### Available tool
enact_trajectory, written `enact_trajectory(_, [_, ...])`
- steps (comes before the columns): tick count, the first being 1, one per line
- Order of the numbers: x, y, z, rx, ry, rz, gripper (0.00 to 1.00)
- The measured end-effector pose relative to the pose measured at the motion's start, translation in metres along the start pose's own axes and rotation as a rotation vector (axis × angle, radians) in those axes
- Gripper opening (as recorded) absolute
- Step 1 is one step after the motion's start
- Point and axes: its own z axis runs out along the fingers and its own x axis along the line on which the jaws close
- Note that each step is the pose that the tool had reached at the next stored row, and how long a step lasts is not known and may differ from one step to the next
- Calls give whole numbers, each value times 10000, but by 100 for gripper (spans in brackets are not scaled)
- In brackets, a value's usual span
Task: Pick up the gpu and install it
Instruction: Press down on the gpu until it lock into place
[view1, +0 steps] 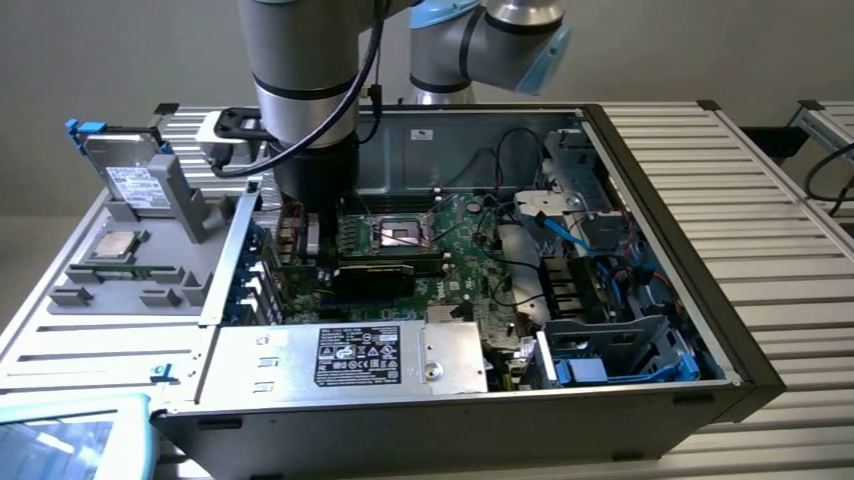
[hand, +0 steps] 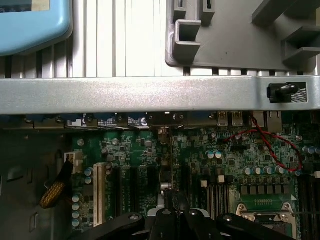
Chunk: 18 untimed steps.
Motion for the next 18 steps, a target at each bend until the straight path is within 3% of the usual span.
enact_trajectory(18, [1,-1,16,1,-1,0,12])
